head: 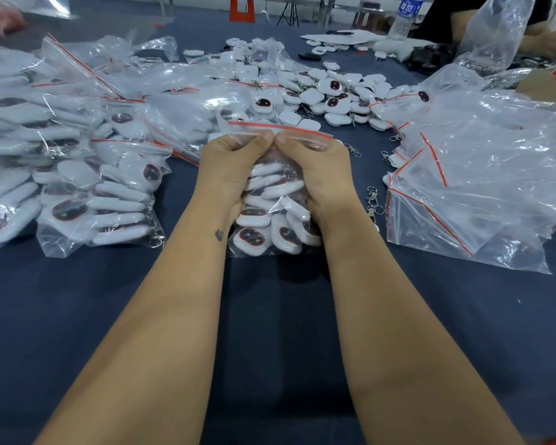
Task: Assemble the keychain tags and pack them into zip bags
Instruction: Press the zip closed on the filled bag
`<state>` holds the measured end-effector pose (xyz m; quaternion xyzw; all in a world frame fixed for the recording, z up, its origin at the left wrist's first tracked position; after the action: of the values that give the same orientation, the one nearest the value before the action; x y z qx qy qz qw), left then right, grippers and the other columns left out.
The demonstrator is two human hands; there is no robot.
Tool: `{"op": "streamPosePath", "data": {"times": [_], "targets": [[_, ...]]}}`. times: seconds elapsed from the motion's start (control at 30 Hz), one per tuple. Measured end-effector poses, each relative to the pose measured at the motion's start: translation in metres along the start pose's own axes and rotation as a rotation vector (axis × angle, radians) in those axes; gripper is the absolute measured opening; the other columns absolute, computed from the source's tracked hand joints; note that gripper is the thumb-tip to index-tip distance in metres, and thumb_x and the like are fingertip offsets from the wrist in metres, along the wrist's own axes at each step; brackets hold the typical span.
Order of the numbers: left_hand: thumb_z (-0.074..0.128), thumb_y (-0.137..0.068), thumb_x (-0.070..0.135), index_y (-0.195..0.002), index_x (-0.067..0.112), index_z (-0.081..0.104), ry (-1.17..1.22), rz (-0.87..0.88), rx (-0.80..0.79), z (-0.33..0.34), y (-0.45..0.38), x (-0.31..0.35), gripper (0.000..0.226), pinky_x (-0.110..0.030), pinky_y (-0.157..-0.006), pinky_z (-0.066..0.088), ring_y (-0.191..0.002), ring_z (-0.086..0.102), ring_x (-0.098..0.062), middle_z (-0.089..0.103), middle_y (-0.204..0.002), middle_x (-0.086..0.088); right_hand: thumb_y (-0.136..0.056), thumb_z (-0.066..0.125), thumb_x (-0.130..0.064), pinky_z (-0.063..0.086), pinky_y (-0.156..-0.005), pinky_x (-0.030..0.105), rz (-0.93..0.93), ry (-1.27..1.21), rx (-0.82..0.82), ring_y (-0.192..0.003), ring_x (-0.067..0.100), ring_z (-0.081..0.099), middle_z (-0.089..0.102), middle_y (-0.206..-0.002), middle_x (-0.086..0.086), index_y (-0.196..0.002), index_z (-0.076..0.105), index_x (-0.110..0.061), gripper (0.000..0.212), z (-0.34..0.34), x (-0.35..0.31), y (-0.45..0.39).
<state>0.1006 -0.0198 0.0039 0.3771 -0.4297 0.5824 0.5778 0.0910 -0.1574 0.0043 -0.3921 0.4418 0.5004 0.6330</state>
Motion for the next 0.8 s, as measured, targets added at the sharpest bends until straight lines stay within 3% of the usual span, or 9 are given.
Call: {"op": "streamPosePath", "data": {"times": [0.2,0.33,0.43,0.57,0.67,0.73,0.8], "targets": [[0.069,-0.089,0.012,-0.083,0.006,0.075,-0.019,-0.007,-0.013,0.000,0.000,-0.001,0.010,-0.042,-0.081,0.060,-0.081,0.071,-0.029,0.075,-0.087,-0.017,-0.082,0.074,-0.005,0.055,-0.084,0.052,-0.013,0.005,0.005,-0.085,0.037,0.070,0.073,-0.092,0.024,-0.091,0.073,0.004,0.012,0.000,0.002,-0.001],[0.065,-0.094,0.014,-0.080,0.011,0.074,-0.154,0.034,0.052,-0.005,-0.002,0.003,0.017,-0.040,-0.076,0.061,-0.081,0.074,-0.025,0.076,-0.084,-0.011,-0.086,0.073,-0.009,0.056,-0.086,0.054,-0.007,0.088,0.011,-0.089,0.039,0.070,0.073,-0.094,0.023,-0.093,0.073,0.002,0.014,0.001,0.002,-0.002],[0.065,-0.094,0.018,-0.078,0.014,0.073,-0.237,0.051,0.080,-0.007,-0.002,0.004,0.019,-0.044,-0.080,0.060,-0.084,0.074,-0.026,0.076,-0.085,-0.011,-0.086,0.072,-0.006,0.057,-0.085,0.052,-0.020,0.081,0.057,-0.086,0.037,0.070,0.072,-0.095,0.025,-0.097,0.071,0.007,0.017,-0.003,-0.001,-0.002],[0.068,-0.086,0.018,-0.063,0.018,0.072,-0.152,-0.041,0.126,-0.010,-0.003,-0.002,0.023,-0.030,-0.060,0.055,-0.064,0.071,-0.017,0.074,-0.071,-0.004,-0.087,0.071,-0.007,0.057,-0.076,0.041,0.006,0.032,0.093,-0.078,0.029,0.069,0.072,-0.092,0.024,-0.100,0.069,0.009,0.020,-0.008,0.002,-0.001],[0.060,-0.090,0.015,-0.067,0.017,0.071,-0.031,-0.066,0.193,-0.017,-0.004,-0.005,0.026,-0.030,-0.060,0.055,-0.063,0.068,-0.018,0.073,-0.071,-0.004,-0.089,0.069,-0.008,0.058,-0.069,0.035,0.007,0.033,0.104,-0.072,0.025,0.069,0.073,-0.079,0.013,-0.094,0.070,0.004,0.013,-0.010,0.002,-0.004],[0.056,-0.094,0.011,-0.066,0.018,0.071,-0.018,-0.018,0.206,-0.019,-0.003,-0.002,0.032,-0.031,-0.067,0.057,-0.066,0.068,-0.017,0.073,-0.071,-0.002,-0.090,0.068,-0.010,0.058,-0.073,0.041,0.029,0.034,0.112,-0.071,0.026,0.069,0.073,-0.074,0.011,-0.090,0.070,-0.001,0.009,-0.011,0.004,-0.006],[0.057,-0.094,0.008,-0.061,0.019,0.071,0.009,0.007,0.234,-0.023,-0.002,0.000,0.037,-0.035,-0.075,0.056,-0.066,0.066,-0.016,0.071,-0.068,0.000,-0.090,0.068,-0.010,0.057,-0.086,0.051,0.020,0.054,0.138,-0.079,0.031,0.069,0.073,-0.083,0.016,-0.090,0.071,-0.002,0.008,-0.014,0.004,-0.007]]}}
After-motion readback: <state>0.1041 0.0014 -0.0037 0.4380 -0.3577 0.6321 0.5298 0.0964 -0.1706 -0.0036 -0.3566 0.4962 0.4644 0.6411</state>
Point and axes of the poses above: each hand's wrist, its own y-axis away from the middle knuckle, its own z-axis out of the palm, x = y × z, the point moved 10 cm from there along -y, towards the middle knuckle
